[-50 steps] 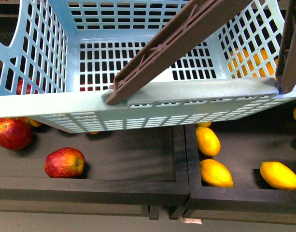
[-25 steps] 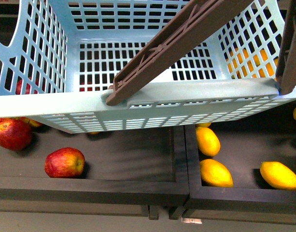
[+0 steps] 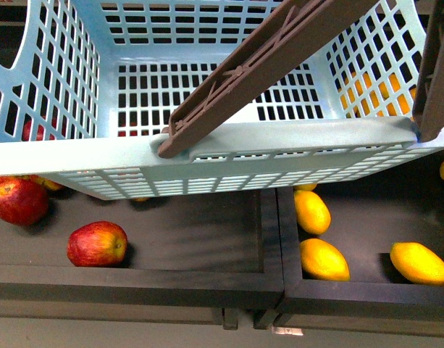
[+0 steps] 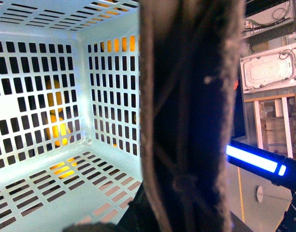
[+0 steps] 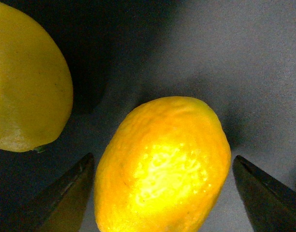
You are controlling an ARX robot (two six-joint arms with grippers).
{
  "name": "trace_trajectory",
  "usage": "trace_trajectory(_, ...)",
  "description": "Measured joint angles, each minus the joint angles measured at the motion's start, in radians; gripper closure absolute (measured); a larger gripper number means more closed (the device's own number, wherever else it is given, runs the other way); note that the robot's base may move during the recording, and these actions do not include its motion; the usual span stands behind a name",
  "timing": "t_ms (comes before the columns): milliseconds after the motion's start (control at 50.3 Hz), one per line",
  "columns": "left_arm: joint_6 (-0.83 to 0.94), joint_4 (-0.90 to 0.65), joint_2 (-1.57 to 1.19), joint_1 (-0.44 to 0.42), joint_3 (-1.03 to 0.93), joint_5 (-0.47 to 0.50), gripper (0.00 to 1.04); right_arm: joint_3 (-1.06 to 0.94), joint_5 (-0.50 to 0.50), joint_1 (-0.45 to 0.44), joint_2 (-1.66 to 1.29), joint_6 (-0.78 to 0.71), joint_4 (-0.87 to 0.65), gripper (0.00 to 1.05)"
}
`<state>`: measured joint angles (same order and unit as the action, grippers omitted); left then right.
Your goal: Pick lemon and mango into basket
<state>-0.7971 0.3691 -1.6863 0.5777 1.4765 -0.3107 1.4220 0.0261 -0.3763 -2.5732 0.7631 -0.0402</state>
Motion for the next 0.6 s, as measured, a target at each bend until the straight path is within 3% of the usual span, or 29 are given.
trace_trajectory(99,0.0,0.0,0.0,0.0,0.0,0.0,1.0,0.0,-0.002,-0.004,-0.001,-0.004,-0.009,0.39)
trace_trajectory(179,0.0,0.0,0.0,0.0,0.0,0.0,1.0,-0.011,-0.014,-0.009,0.0,-0.013,-0.031,0.46)
trace_trajectory(378,0.0,0.0,0.0,0.0,0.0,0.0,1.0,-0.134,-0.04,-0.023,0.079,-0.08,-0.115,0.48)
trace_trajectory(596,0.0,0.0,0.0,0.0,0.0,0.0,1.0,-0.355,-0.191,-0.024,0.357,-0.237,-0.285,0.48)
